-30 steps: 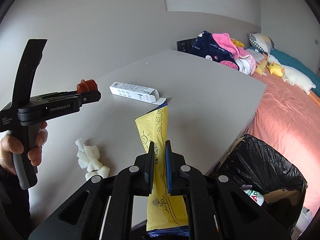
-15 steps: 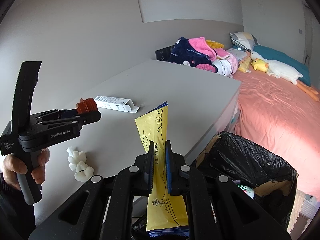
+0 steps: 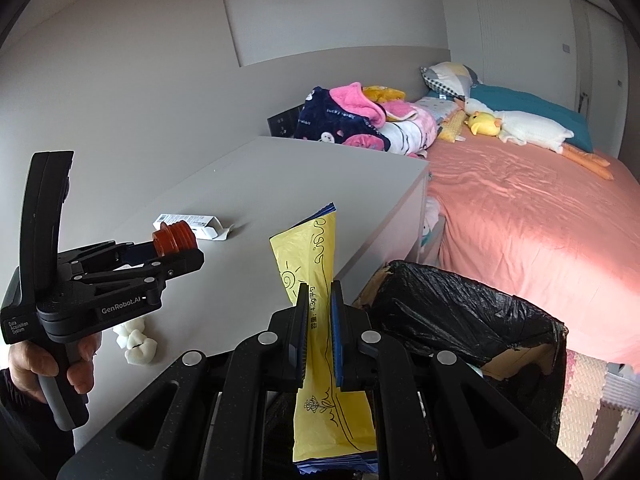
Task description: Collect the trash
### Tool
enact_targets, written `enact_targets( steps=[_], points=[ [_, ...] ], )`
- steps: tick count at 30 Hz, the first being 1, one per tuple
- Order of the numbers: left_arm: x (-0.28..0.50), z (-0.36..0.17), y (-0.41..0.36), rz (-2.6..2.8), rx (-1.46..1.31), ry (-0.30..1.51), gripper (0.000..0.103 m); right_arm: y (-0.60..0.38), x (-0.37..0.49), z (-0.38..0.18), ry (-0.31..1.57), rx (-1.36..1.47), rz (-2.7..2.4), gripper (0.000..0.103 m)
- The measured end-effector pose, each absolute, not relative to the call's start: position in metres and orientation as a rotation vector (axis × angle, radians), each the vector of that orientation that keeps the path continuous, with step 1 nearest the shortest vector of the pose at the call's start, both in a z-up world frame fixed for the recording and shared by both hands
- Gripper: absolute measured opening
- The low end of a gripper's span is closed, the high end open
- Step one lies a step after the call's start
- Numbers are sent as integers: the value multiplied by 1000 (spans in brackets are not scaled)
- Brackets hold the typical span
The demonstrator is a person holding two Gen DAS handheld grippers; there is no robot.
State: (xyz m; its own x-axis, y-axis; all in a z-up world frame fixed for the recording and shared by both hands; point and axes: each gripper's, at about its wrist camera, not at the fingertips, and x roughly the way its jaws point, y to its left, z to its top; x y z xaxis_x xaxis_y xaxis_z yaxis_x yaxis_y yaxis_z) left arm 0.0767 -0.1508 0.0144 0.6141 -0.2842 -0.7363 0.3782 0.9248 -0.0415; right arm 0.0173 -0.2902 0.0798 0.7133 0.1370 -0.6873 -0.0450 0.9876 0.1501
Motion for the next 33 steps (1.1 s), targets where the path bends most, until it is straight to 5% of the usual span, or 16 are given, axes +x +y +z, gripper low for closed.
enact_targets(
  steps=[33],
  points=[
    [44,4,-240,-707,251,861,45,-386,-19,90,703,237,-159,11]
  ],
)
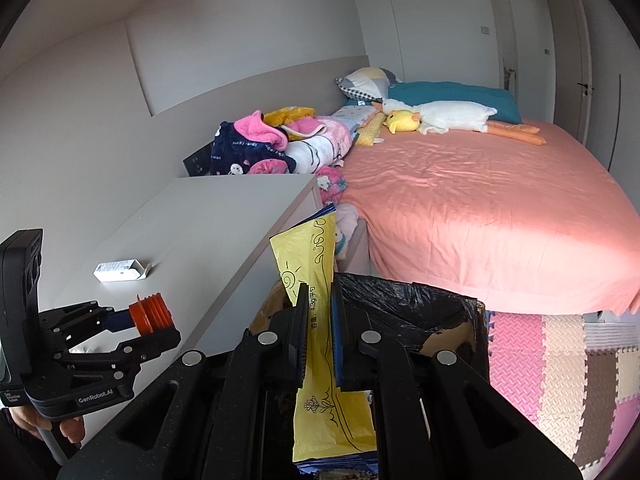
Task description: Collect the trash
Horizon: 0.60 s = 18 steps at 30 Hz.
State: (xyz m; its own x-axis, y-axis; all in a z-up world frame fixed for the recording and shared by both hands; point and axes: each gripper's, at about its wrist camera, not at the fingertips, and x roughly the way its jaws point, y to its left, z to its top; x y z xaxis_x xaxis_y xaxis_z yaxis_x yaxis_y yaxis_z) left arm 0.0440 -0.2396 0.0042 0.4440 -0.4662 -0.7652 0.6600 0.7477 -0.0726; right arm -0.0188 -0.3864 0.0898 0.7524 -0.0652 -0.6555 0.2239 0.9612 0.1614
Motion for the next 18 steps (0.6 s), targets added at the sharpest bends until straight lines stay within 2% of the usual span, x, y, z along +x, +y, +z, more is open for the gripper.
enact_targets(
  steps=[3,4,5,6,8,18],
  points=[
    [39,4,-243,-784,250,884,46,-392,-22,93,691,242,-189,11],
    [38,3,-245,-824,245,899,49,-394,-23,95,683,242,-206,11],
    [36,3,-246,-855,242,913,68,-395,-26,98,665,244,-228,16],
    [34,4,-247,-862,245,915,97,-397,-27,100,654,241,-258,46],
    [28,7,-248,-854,266,882,97,-399,-31,104,626,229,-328,87],
    [30,12,-243,-843,271,862,97,-409,-35,106,598,234,-360,87]
  ],
)
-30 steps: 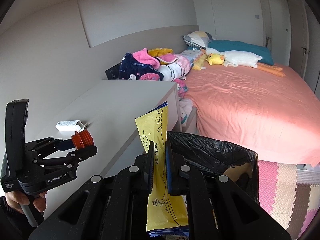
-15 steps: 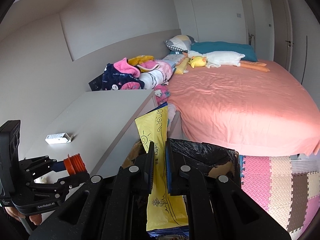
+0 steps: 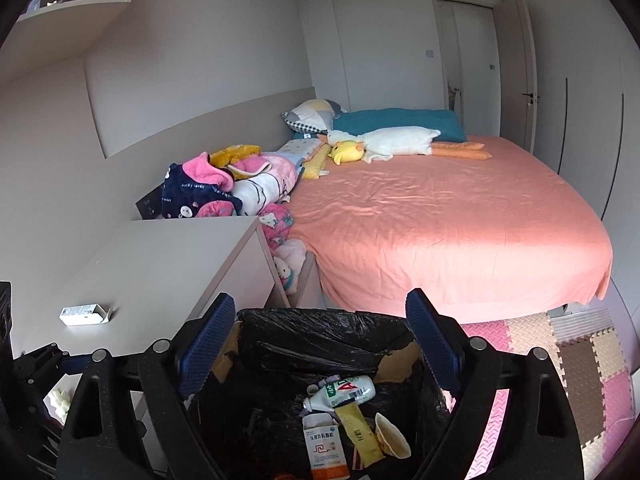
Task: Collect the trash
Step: 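Open the left tool to drop the cap while the right tool drops the packet, then move the left tool over the white foam pieces and grasp them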
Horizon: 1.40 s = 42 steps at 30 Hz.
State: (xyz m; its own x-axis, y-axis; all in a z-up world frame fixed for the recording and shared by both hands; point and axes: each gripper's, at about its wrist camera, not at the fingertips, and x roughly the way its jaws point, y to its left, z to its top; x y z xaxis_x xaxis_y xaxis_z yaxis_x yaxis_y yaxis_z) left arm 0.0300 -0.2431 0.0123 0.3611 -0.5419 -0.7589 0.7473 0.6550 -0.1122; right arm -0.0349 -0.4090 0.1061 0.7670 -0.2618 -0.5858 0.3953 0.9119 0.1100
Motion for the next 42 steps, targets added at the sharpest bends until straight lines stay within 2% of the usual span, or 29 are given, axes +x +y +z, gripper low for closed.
enact_targets(
  steps=[19,36,42],
  points=[
    [26,7,-205,-676,232,890,97,-368,-17,94,634,202,-236,87],
    [7,-2,-116,-327,125,941,97,-301,-3,80,672,152,-33,87],
    [12,-18,-84,-186,44,1028,97,-285,-3,80,674,139,5,87]
  ],
)
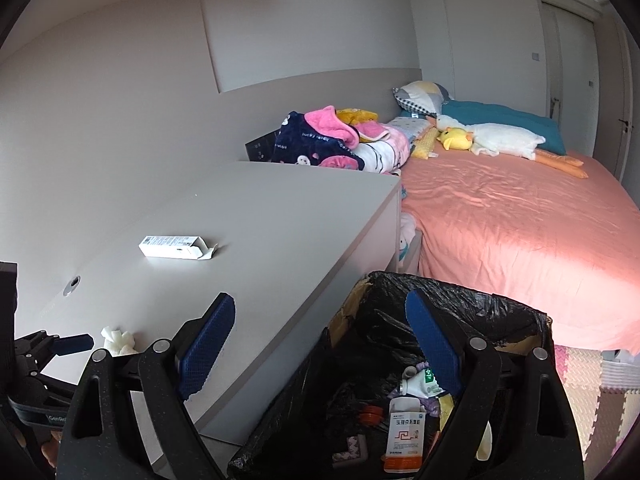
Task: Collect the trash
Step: 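Move the left tool over the white foam pieces and grasp them, then hold the foam in the left tool while the right tool approaches the white carton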
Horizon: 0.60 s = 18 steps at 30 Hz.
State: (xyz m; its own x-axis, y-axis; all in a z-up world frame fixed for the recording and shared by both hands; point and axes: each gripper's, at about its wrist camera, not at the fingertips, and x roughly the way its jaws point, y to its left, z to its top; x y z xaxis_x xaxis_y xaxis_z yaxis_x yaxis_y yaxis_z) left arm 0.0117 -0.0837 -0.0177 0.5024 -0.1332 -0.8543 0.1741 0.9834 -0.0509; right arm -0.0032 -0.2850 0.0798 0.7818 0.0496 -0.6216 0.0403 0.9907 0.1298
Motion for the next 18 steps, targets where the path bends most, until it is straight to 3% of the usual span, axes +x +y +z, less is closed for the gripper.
enact_targets(
  steps=[8,15,18],
  points=[
    [31,-42,-57,-108,-131,1119,96,-283,-1,78,680,137,11,87],
    [36,-48,-66,-68,-51,1088,74,-285,5,71,697,145,9,87],
    [34,-50,-68,-74,-19,1051,72,-283,8,68,707,145,14,87]
  ],
)
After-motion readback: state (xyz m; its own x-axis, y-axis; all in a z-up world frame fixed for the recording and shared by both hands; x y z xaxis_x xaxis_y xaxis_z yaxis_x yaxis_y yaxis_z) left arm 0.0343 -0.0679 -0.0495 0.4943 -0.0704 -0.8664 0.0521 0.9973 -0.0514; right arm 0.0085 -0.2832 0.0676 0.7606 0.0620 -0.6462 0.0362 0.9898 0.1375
